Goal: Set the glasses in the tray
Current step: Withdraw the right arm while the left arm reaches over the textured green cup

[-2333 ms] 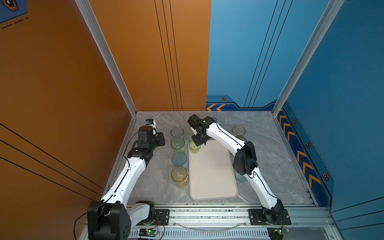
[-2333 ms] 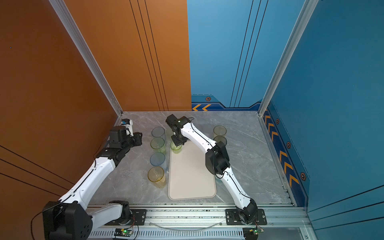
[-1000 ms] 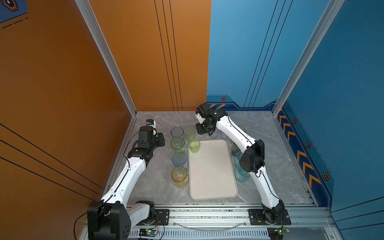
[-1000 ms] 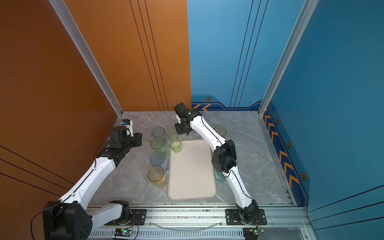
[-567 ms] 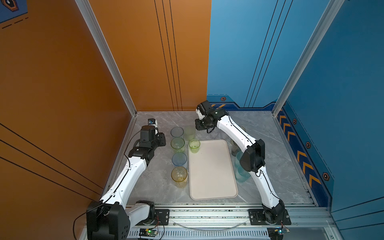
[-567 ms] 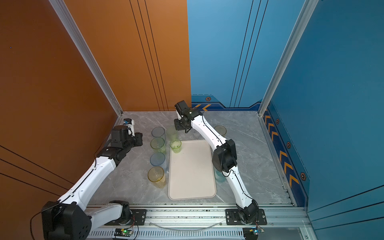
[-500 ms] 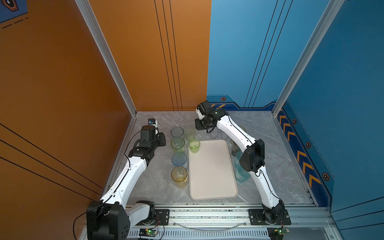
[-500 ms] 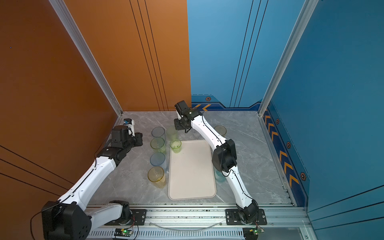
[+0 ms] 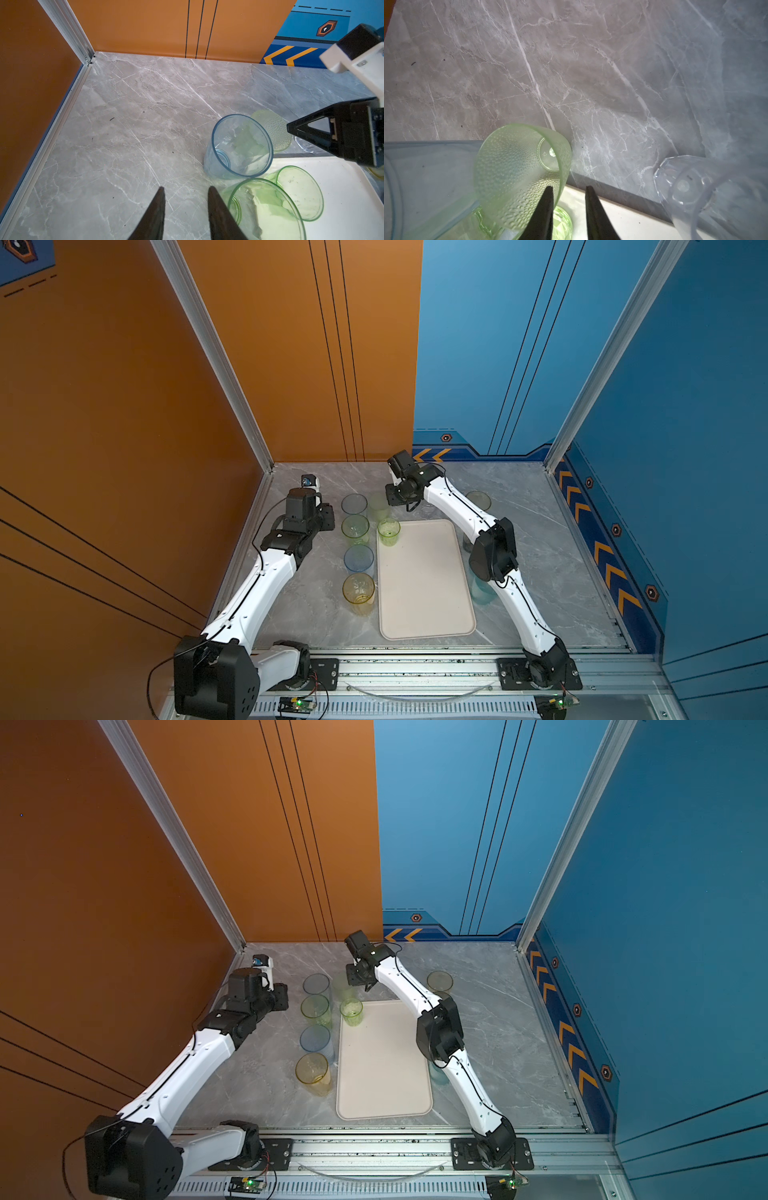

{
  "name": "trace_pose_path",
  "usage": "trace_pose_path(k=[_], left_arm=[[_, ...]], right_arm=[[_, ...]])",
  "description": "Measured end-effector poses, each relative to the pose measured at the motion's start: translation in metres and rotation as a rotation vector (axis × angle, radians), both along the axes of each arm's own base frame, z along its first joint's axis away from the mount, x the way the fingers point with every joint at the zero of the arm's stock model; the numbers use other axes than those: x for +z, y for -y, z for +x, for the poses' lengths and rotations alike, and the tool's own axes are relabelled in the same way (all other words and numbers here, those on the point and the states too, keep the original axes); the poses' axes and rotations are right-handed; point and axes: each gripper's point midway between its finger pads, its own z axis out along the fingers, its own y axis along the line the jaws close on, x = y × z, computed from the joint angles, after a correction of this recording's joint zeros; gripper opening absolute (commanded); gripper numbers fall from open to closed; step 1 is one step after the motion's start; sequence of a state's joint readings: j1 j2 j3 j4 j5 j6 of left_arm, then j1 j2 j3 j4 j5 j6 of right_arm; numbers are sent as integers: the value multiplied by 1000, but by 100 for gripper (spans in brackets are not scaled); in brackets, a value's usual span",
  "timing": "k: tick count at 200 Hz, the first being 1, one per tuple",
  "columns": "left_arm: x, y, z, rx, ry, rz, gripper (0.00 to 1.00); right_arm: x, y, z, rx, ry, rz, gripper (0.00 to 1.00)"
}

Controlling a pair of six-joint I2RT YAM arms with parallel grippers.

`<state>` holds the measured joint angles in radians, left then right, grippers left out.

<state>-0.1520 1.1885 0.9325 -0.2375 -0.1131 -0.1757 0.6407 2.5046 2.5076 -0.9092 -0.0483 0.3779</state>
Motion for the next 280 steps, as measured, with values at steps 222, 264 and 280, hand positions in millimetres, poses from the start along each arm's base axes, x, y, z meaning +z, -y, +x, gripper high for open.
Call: trace_pose_path(k=[222, 264, 280], left_arm=[[121, 85, 74, -287, 36, 141, 33], [70, 114, 116, -400, -147, 190, 33], [45, 121, 124, -432, -221, 203, 32]], right_arm=[[155, 101, -28, -77, 224, 190, 29], [197, 168, -74, -124, 318, 210, 30], [189, 182, -87, -137, 306, 196, 30]])
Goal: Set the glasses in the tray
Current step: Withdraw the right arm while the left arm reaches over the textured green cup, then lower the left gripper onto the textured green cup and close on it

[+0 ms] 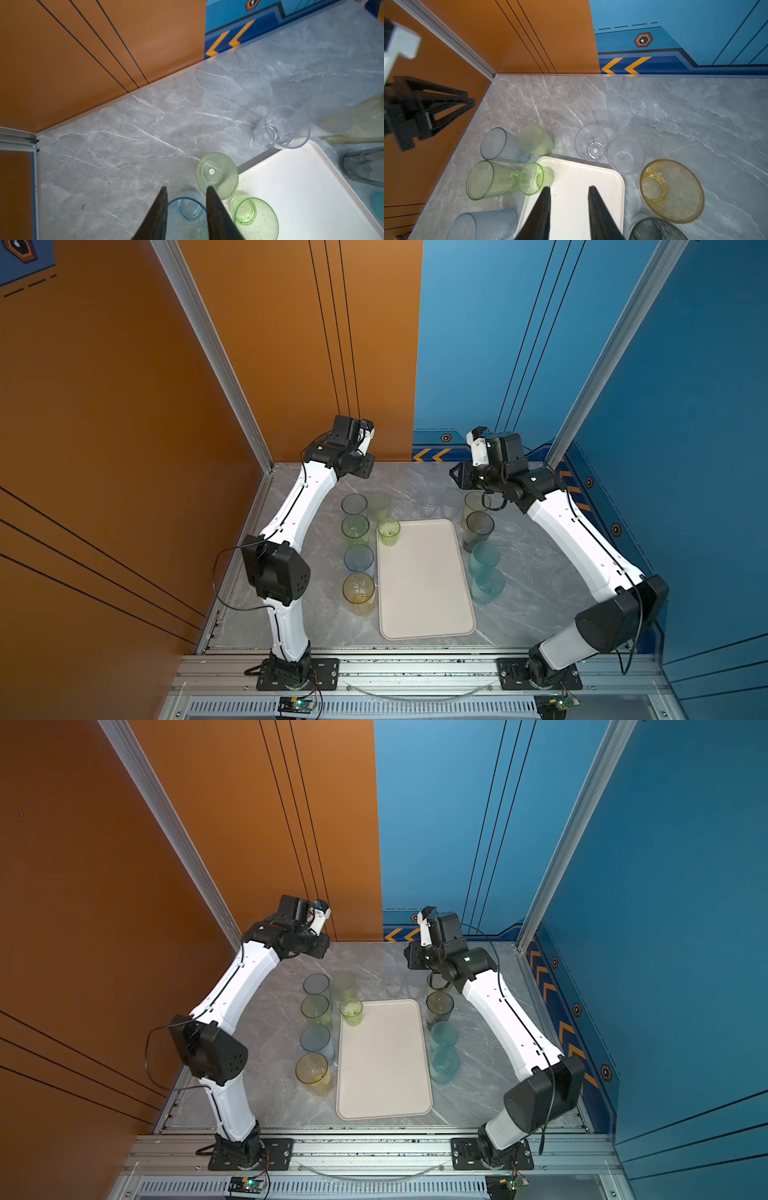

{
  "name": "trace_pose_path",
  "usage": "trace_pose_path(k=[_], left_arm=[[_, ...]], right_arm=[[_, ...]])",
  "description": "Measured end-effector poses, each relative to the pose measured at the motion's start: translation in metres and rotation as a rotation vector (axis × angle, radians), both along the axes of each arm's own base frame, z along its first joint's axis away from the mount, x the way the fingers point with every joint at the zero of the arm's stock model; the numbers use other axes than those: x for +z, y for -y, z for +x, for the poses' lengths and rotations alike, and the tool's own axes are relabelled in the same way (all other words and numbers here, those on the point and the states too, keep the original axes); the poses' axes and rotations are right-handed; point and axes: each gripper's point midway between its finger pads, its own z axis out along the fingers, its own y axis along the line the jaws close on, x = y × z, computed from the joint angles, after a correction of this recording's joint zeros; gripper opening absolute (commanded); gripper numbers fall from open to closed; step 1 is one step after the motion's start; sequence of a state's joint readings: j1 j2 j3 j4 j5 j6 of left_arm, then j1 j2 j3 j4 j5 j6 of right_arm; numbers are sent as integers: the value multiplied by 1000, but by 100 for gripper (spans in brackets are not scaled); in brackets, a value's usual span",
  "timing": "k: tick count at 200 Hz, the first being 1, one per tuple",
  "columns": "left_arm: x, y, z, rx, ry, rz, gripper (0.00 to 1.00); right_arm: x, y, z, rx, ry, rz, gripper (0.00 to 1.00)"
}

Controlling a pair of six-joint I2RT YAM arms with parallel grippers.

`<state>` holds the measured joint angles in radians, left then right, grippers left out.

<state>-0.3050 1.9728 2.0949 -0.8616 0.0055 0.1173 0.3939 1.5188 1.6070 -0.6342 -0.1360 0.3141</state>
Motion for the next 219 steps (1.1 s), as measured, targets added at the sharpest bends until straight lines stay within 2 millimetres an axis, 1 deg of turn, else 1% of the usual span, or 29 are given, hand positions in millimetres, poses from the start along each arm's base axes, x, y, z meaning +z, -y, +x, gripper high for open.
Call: trace_pose_path(k=[12, 32, 56, 81, 111, 136, 169, 192, 219], left_arm=[[-15, 5, 5, -17, -43, 20, 32], [-32, 13, 11, -44, -90, 45, 31], [-45, 20, 15, -70, -123, 63, 32], [-56, 21, 14, -81, -158, 78, 32], [-67, 20, 9, -89, -199, 94, 30], [-76, 21, 8, -96, -219, 105, 29], [-95, 23, 11, -102, -254, 116, 28], [-108, 25, 12, -107, -281, 116, 29], [-117, 26, 14, -110, -295, 116, 29]], right_arm=[[-11, 8, -7, -10, -21, -11, 30], [-26, 18, -12, -27, -53, -24, 30], [-42, 27, -13, -44, -88, -35, 30], [-52, 32, -15, -49, -113, -35, 30], [-55, 38, -17, -53, -118, -38, 30], [-52, 42, -21, -56, -105, -38, 29], [-47, 43, -24, -52, -91, -35, 29], [-50, 43, -24, -52, -94, -36, 29], [-52, 43, -25, -52, -99, -38, 29]])
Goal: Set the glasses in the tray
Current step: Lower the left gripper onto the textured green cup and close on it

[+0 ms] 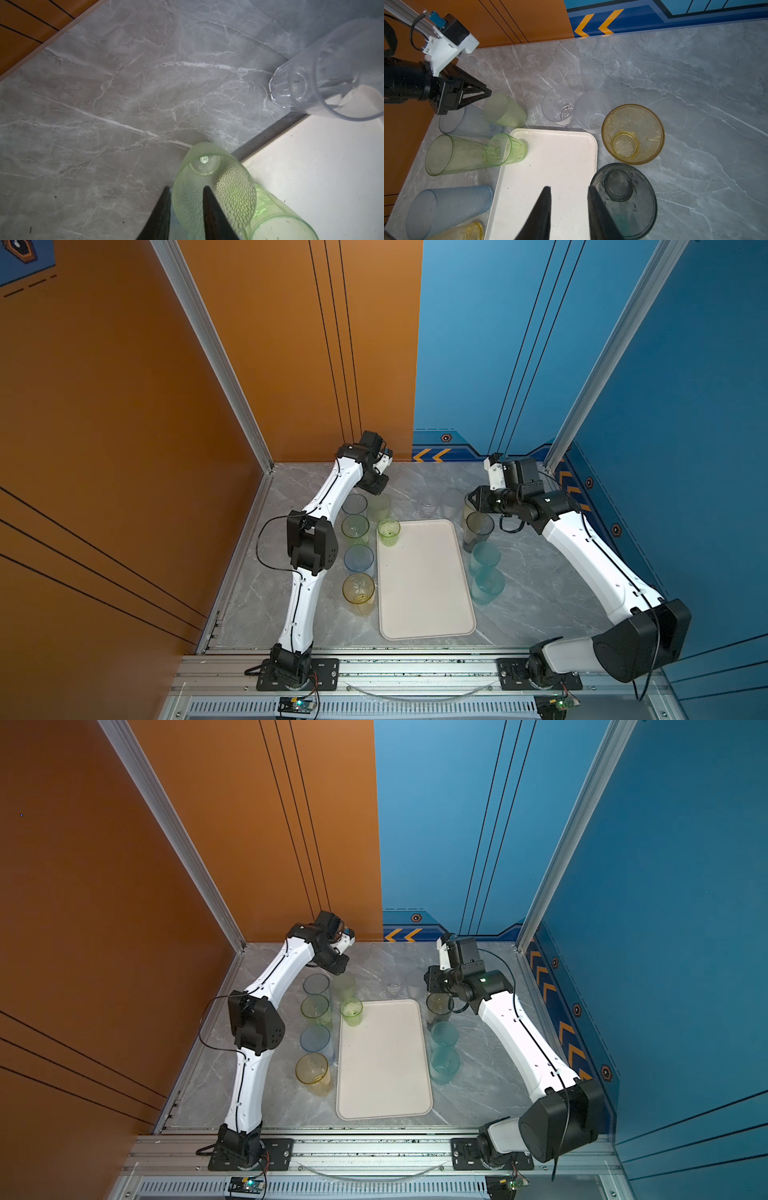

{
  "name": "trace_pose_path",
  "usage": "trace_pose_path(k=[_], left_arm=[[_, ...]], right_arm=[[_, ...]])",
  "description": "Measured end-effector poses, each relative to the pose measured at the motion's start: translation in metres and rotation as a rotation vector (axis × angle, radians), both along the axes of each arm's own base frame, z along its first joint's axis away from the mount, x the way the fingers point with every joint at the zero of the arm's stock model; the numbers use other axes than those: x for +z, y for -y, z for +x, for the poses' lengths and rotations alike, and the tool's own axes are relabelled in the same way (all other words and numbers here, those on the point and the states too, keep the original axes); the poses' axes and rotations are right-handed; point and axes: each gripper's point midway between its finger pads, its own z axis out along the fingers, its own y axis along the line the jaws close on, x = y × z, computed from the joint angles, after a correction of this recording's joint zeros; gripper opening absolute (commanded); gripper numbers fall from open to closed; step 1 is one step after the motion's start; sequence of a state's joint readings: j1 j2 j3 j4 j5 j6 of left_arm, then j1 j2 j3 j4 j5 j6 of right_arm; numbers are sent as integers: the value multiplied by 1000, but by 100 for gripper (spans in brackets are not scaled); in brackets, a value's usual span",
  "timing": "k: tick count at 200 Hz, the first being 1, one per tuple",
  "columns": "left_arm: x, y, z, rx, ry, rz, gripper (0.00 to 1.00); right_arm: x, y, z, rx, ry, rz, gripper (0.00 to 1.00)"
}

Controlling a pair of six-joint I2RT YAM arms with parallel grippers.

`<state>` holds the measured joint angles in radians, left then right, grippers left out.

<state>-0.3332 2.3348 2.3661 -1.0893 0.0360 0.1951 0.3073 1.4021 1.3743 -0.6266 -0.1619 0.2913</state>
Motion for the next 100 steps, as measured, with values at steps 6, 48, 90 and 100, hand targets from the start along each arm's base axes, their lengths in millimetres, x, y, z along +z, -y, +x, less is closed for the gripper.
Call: trace_pose_path(k=[6, 48, 90, 100], left_arm=[[-1, 0, 0, 0, -2, 0, 29], [-1, 1, 0, -3, -6, -8, 29], [-6, -1, 2, -2, -12, -4, 29], [-8, -1, 2, -3, -16, -2, 29]], right_arm=[[0, 0, 0, 0, 0, 0, 29], [0, 0, 0, 0, 0, 0, 29], [1, 0, 1, 0, 5, 2, 29], [1, 0, 1, 0, 8, 3, 29]])
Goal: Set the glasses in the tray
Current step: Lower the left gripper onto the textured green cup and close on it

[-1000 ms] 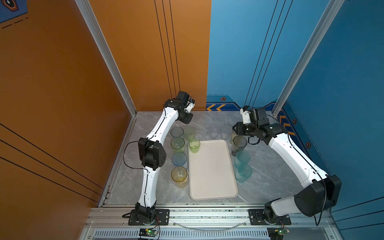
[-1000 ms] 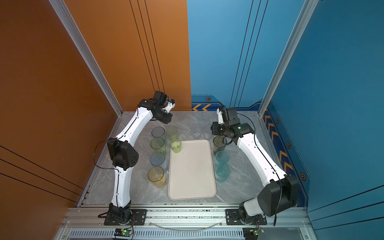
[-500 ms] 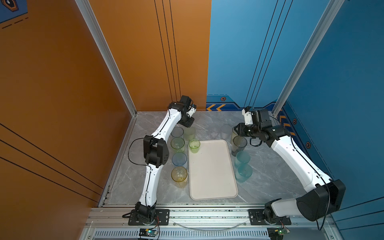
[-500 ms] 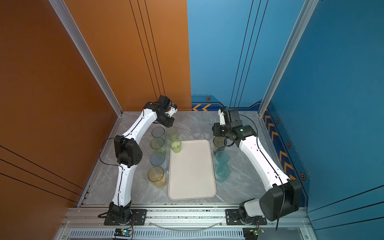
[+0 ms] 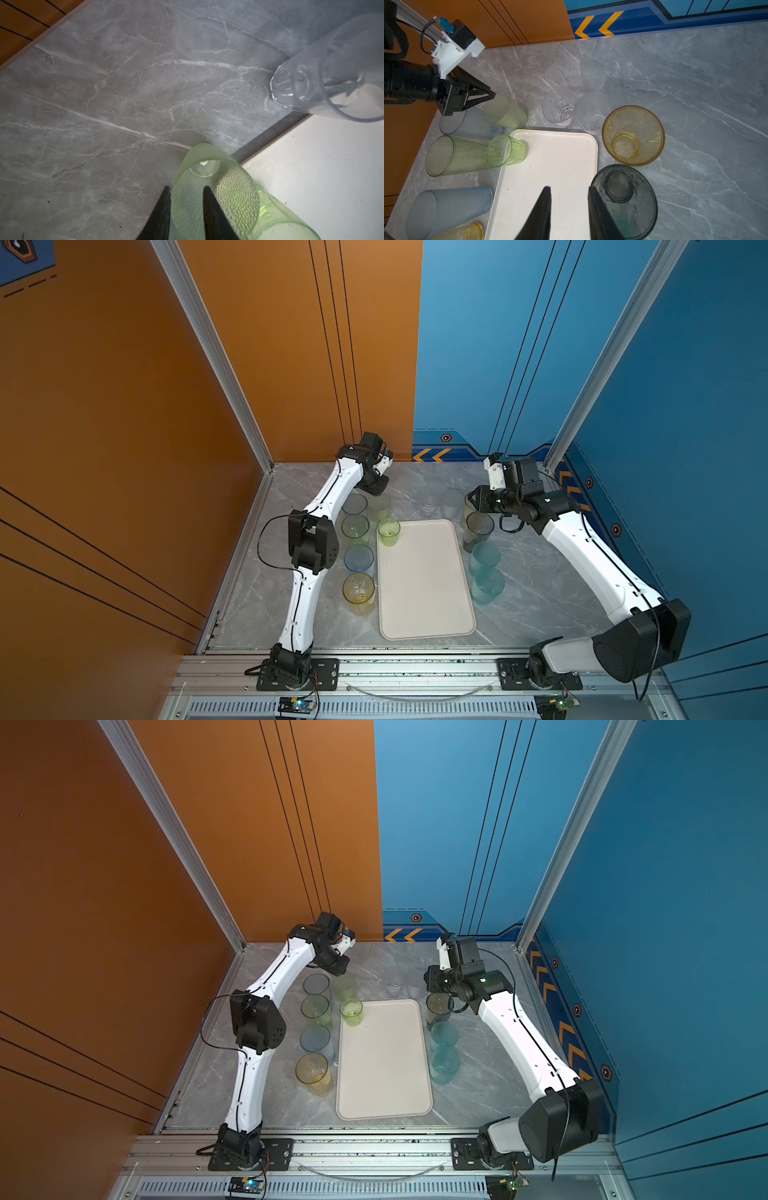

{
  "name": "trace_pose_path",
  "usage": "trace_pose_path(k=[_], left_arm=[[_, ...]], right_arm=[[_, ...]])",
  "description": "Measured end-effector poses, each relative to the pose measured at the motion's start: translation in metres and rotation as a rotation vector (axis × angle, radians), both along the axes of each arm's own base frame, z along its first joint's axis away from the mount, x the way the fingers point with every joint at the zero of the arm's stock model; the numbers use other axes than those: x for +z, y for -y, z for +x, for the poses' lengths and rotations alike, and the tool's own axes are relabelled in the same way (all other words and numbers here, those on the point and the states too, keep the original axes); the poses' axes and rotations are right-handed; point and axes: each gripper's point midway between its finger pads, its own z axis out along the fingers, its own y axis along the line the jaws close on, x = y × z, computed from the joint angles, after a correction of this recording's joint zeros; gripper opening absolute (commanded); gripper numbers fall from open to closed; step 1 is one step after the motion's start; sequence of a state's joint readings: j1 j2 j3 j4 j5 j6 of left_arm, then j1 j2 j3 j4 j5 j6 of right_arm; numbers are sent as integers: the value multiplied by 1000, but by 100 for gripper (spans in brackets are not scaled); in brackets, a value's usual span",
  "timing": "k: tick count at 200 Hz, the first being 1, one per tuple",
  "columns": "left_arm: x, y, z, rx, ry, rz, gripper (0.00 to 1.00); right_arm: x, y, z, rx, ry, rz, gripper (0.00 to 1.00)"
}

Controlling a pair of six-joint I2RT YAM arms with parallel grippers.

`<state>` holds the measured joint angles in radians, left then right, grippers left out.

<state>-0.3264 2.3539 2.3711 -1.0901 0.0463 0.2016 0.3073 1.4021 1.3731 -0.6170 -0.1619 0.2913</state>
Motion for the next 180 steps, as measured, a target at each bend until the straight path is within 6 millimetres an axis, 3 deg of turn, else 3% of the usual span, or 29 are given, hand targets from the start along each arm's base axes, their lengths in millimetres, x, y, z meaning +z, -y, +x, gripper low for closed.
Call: trace_pose_path(k=[99, 180], left_arm=[[-4, -5, 2, 1, -5, 6, 30], [-26, -11, 4, 10, -46, 21, 29]], right_arm=[[2, -3, 0, 13, 4, 14, 29], [1, -3, 0, 14, 3, 14, 29]])
